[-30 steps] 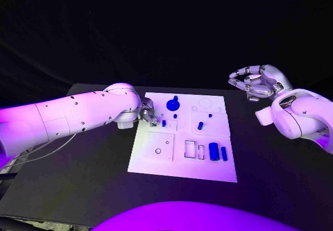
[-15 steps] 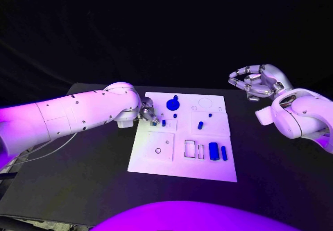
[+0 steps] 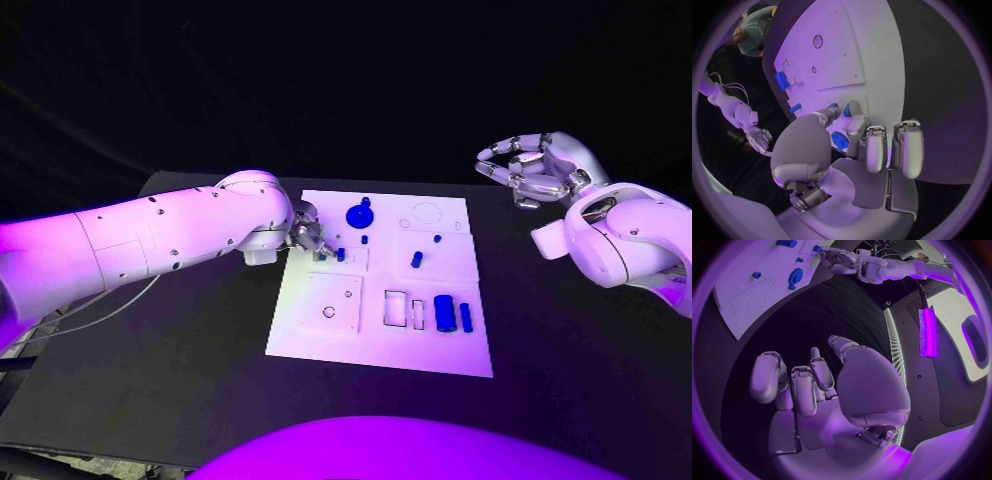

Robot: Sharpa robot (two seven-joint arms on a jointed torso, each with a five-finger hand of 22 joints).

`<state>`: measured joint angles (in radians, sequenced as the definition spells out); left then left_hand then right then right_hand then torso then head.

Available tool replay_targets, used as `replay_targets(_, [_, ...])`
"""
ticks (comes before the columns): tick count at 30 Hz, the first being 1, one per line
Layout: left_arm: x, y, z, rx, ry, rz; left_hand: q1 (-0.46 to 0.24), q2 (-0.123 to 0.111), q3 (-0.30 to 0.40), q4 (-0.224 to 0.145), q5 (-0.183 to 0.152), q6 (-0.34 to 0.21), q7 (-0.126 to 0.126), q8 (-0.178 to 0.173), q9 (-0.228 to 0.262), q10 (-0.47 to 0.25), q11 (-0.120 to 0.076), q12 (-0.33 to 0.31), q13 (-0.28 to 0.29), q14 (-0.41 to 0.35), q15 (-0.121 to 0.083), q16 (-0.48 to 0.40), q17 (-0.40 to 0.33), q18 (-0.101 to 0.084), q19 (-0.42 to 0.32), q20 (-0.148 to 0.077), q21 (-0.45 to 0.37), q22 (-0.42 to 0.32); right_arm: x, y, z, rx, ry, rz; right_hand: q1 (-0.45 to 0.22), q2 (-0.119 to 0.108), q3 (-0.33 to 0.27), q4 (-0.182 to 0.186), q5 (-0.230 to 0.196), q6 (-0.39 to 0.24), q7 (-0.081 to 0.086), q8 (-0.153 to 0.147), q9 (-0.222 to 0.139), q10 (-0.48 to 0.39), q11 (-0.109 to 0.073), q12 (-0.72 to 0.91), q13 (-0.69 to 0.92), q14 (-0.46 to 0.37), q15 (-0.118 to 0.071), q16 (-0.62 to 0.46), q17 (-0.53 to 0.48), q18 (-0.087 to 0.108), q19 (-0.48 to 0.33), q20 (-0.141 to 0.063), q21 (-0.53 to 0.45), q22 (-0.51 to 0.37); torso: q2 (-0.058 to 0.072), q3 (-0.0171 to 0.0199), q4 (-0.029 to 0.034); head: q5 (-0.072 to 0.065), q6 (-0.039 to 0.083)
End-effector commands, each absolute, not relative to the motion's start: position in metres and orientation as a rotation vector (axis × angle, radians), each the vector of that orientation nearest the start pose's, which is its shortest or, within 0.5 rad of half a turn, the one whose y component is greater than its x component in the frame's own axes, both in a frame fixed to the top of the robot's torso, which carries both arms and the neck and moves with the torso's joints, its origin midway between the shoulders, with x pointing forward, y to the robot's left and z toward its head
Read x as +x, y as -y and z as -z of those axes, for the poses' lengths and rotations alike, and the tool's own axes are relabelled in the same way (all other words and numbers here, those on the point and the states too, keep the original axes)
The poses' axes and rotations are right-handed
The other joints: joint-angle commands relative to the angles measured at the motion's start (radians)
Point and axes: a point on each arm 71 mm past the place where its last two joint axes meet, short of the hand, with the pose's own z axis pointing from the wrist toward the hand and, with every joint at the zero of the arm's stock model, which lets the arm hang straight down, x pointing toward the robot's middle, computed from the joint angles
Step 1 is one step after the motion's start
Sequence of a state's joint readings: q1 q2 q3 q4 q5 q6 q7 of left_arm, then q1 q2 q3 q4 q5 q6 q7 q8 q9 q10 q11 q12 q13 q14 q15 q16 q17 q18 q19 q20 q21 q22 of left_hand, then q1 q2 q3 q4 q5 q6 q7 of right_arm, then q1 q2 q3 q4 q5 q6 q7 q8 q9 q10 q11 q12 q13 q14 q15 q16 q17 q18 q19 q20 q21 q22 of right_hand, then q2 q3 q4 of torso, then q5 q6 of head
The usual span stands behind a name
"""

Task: Assemble the parts on the task board

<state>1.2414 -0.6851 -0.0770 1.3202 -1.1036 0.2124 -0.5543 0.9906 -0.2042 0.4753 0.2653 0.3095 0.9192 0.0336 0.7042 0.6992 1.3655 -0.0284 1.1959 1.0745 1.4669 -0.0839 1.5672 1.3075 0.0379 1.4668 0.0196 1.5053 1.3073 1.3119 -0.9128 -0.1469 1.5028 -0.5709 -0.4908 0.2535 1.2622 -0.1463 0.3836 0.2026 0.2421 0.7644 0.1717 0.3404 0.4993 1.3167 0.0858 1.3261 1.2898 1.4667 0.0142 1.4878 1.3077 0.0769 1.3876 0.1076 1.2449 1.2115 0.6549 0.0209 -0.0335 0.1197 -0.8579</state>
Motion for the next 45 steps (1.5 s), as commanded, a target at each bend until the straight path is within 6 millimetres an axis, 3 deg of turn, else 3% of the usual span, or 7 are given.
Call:
replay_targets(1, [0.510,-0.201,0.235,-0.144,-2.380,0.277,0.008,0.000,-0.019,0.014,-0.015,0.007,0.004,-0.008,0.000,0.000,-0.004,0.003,0.001,0.104,-0.005,0.004,0.263,-0.010,0.045,-0.007,0.003,0.143,0.497,0.251,0.157,0.543,-1.475,-1.085,0.001,0.007,-0.001,0.005,0.004,-0.005,-0.002,0.004,0.002,0.002,-0.002,0.001,-0.001,0.053,-0.009,-0.001,0.072,0.012,0.005,-0.001,-0.002,-0.001,0.000,0.0003,-0.0006,-0.001,0.000])
replay_targets(14, [0.513,-0.205,0.226,-0.186,-2.322,0.332,-0.010,0.011,-0.051,0.028,-0.037,0.007,0.005,-0.012,0.000,-0.007,-0.003,-0.008,-0.010,0.104,-0.004,0.004,0.263,-0.009,0.043,-0.006,0.001,0.139,0.498,0.251,0.157,0.544,-1.475,-1.083,0.001,0.007,-0.001,0.005,0.004,-0.005,-0.002,0.004,0.002,0.002,-0.002,0.001,-0.001,0.053,-0.009,-0.001,0.072,0.012,0.005,-0.001,-0.002,-0.001,0.000,-0.0004,0.0004,-0.005,0.008])
replay_targets(30, [0.520,-0.206,0.194,-0.270,-2.134,0.531,0.051,0.007,-0.092,0.027,-0.023,-0.072,0.040,-0.059,-0.008,-0.128,0.027,-0.162,-0.187,0.096,0.020,-0.012,0.243,0.015,-0.011,0.010,-0.065,0.032,0.498,0.252,0.158,0.545,-1.475,-1.080,0.000,0.007,-0.003,0.006,0.004,-0.006,-0.002,0.004,0.001,0.001,-0.002,0.000,-0.002,0.053,-0.009,-0.001,0.072,0.012,0.005,-0.001,-0.003,-0.002,0.000,0.0010,-0.0005,-0.002,0.010])
replay_targets(33, [0.522,-0.202,0.188,-0.276,-2.055,0.618,0.062,0.008,-0.105,0.026,-0.022,-0.109,0.057,-0.080,-0.015,-0.234,0.043,-0.292,-0.330,0.076,0.033,-0.054,0.193,0.035,-0.056,0.019,-0.123,-0.058,0.498,0.252,0.158,0.546,-1.475,-1.080,0.000,0.007,-0.003,0.006,0.004,-0.006,-0.002,0.004,0.001,0.001,-0.002,0.000,-0.002,0.053,-0.009,-0.001,0.072,0.012,0.005,-0.001,-0.003,-0.002,0.000,0.0005,-0.0016,-0.005,0.013])
replay_targets(37, [0.523,-0.191,0.180,-0.233,-1.902,0.776,0.206,-0.008,-0.094,0.025,-0.026,-0.176,0.106,-0.124,-0.044,-0.373,0.088,-0.405,-0.419,-0.053,0.075,-0.266,-0.029,0.098,-0.239,0.056,-0.378,-0.392,0.499,0.253,0.158,0.548,-1.474,-1.078,0.000,0.007,-0.003,0.006,0.004,-0.007,-0.002,0.004,0.001,-0.001,-0.002,-0.001,-0.004,0.053,-0.009,-0.002,0.069,0.012,0.004,-0.001,-0.004,-0.003,-0.001,0.0002,0.0003,-0.014,0.017])
replay_targets(40, [0.522,-0.181,0.177,-0.145,-1.779,0.878,0.377,-0.019,-0.030,-0.038,-0.024,-0.226,0.119,-0.181,-0.091,-0.477,0.109,-0.517,-0.504,-0.224,0.093,-0.497,-0.248,0.146,-0.395,0.076,-0.625,-0.671,0.499,0.253,0.158,0.548,-1.473,-1.078,0.001,0.007,-0.003,0.006,0.004,-0.007,-0.002,0.005,0.001,-0.002,-0.002,-0.003,-0.006,0.052,-0.009,-0.004,0.067,0.013,0.003,-0.001,-0.007,-0.006,-0.001,-0.0010,-0.0005,-0.017,0.019])
replay_targets(45, [0.518,-0.169,0.180,0.011,-1.666,0.923,0.452,-0.041,0.004,-0.071,-0.030,-0.201,0.125,-0.225,-0.149,-0.472,0.113,-0.616,-0.609,-0.243,0.094,-0.539,-0.302,0.146,-0.370,0.080,-0.670,-0.704,0.500,0.252,0.159,0.540,-1.474,-1.079,0.005,0.008,-0.002,0.004,0.005,-0.007,-0.002,0.005,0.001,-0.004,-0.003,-0.004,-0.007,0.051,-0.009,-0.005,0.063,0.014,0.002,-0.001,-0.010,-0.009,0.002,-0.0010,-0.0030,-0.020,0.024])
